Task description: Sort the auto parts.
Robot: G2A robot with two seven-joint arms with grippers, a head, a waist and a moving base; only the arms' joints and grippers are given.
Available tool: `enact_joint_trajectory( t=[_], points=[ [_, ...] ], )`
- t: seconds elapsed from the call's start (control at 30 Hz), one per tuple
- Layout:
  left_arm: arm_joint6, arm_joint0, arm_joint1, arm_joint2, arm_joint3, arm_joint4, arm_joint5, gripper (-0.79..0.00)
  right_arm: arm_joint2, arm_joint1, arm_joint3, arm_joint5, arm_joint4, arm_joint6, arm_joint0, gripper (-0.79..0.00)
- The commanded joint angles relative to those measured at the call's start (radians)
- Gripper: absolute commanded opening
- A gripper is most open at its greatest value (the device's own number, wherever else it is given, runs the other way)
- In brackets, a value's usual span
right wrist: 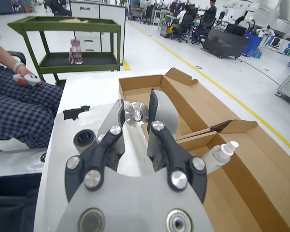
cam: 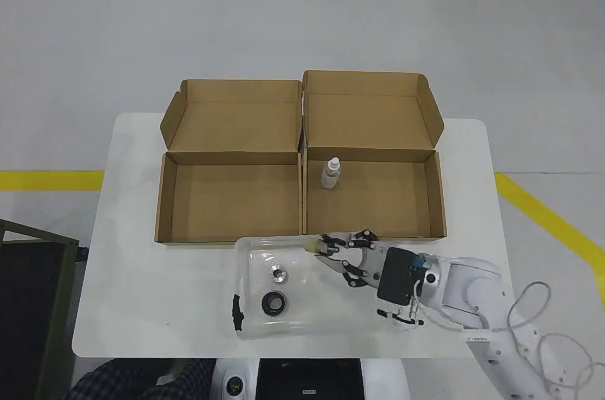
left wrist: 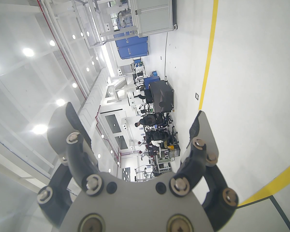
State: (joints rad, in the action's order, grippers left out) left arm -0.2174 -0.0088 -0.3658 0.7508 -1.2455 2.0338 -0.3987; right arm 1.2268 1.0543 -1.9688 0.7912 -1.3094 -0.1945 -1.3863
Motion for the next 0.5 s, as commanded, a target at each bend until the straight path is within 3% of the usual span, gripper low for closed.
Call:
enact_joint_trajectory(
  t=[0.0, 0.47],
  points=[
    [0.0, 0.0, 0.0, 0.0, 0.0, 0.0, 0.0, 0.0, 0.012, 0.0, 0.005, 0.0, 0.025, -0.016, -0.002, -0.785],
    [0.0, 0.0, 0.0, 0.0, 0.0, 0.0, 0.0, 0.0, 0.075, -0.004, 0.014, 0.018, 0.135, -0.057, -0.013, -0.785]
  ],
)
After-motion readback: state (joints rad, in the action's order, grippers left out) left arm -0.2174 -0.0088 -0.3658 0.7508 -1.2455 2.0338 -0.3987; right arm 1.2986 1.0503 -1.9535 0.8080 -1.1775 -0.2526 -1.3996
